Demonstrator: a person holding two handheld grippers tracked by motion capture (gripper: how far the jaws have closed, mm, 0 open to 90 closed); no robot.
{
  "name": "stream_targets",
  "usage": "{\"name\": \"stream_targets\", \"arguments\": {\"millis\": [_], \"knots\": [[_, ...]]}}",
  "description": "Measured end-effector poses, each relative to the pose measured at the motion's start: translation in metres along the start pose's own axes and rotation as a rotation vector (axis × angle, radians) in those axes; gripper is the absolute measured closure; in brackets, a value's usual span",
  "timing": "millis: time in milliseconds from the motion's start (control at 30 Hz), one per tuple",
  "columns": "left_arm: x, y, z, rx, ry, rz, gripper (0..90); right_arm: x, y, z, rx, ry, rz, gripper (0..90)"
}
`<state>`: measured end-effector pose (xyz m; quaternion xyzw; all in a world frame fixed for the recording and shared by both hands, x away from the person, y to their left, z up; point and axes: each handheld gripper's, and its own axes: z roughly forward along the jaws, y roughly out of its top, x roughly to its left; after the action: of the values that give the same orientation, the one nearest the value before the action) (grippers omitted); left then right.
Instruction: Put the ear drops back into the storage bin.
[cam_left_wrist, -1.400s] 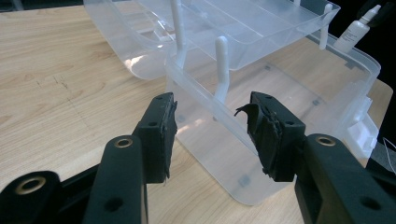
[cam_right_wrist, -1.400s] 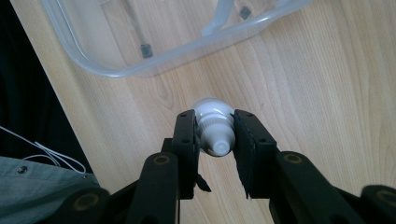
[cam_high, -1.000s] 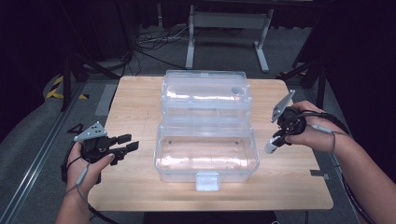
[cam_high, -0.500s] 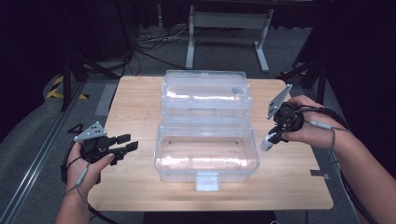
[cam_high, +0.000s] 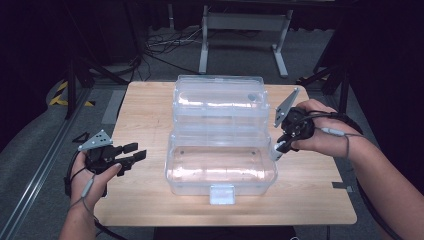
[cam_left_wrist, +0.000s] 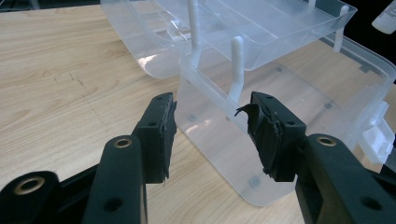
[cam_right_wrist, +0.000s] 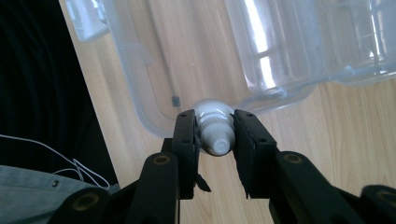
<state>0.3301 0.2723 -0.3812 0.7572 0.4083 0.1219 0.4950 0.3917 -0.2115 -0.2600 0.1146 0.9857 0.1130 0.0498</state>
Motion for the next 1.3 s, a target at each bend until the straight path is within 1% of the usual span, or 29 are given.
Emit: {"name": "stream_targets", "arguments": {"millis": [133, 400, 433, 500, 567, 600, 667, 767, 800, 867, 1000, 1033, 1067, 1100, 1133, 1233, 1300], "knots": [[0.000, 0.000, 0.001, 0.003, 0.005, -0.002, 51.9, 0.003, 0.008, 0.001, -0.006, 0.010, -0.012, 71.3], [0.001, 0.000, 0.000, -0.001, 0.004, -0.012, 51.1, 0.007, 0.021, 0.007, -0.023, 0.045, -0.004, 71.2], [0.001, 0.000, 0.000, -0.001, 0.004, -0.012, 51.1, 0.007, 0.022, 0.008, -0.022, 0.046, -0.011, 71.3], [0.001, 0.000, 0.000, 0.001, 0.005, -0.009, 51.0, 0.008, 0.023, 0.010, -0.012, 0.044, -0.017, 71.3], [0.001, -0.001, 0.000, 0.002, 0.006, -0.009, 51.0, 0.009, 0.027, 0.015, -0.002, 0.049, -0.031, 71.2], [0.001, -0.001, 0.000, 0.001, 0.006, -0.010, 51.0, 0.010, 0.028, 0.016, 0.000, 0.052, -0.028, 71.2], [0.001, -0.001, 0.001, 0.003, 0.007, -0.010, 50.9, 0.011, 0.030, 0.021, 0.017, 0.053, -0.040, 71.2], [0.001, -0.001, 0.001, 0.006, 0.005, -0.008, 51.0, 0.012, 0.031, 0.025, 0.034, 0.055, -0.044, 71.2], [0.001, -0.001, 0.001, 0.006, 0.005, -0.005, 50.9, 0.012, 0.032, 0.028, 0.040, 0.057, -0.055, 71.2], [0.001, -0.001, 0.000, 0.003, 0.005, -0.007, 50.9, 0.013, 0.032, 0.031, 0.053, 0.064, -0.052, 71.2], [0.001, -0.001, -0.001, 0.000, 0.005, -0.009, 50.9, 0.013, 0.032, 0.040, 0.075, 0.068, -0.065, 71.2], [0.001, -0.001, -0.001, 0.000, 0.003, -0.010, 50.9, 0.013, 0.032, 0.042, 0.085, 0.070, -0.056, 71.2], [0.001, -0.001, -0.001, 0.000, 0.003, -0.010, 50.9, 0.013, 0.031, 0.045, 0.095, 0.072, -0.060, 71.3], [0.001, -0.001, -0.001, 0.001, 0.004, -0.010, 50.9, 0.013, 0.031, 0.045, 0.095, 0.072, -0.060, 71.3], [0.001, -0.001, -0.001, 0.002, 0.004, -0.010, 50.9, 0.012, 0.031, 0.049, 0.095, 0.071, -0.064, 71.2], [0.002, -0.001, 0.000, 0.004, 0.003, -0.008, 50.8, 0.012, 0.030, 0.056, 0.117, 0.077, -0.055, 71.2], [0.002, -0.001, -0.001, 0.003, 0.003, -0.010, 50.8, 0.012, 0.029, 0.061, 0.117, 0.072, -0.059, 71.2]]}}
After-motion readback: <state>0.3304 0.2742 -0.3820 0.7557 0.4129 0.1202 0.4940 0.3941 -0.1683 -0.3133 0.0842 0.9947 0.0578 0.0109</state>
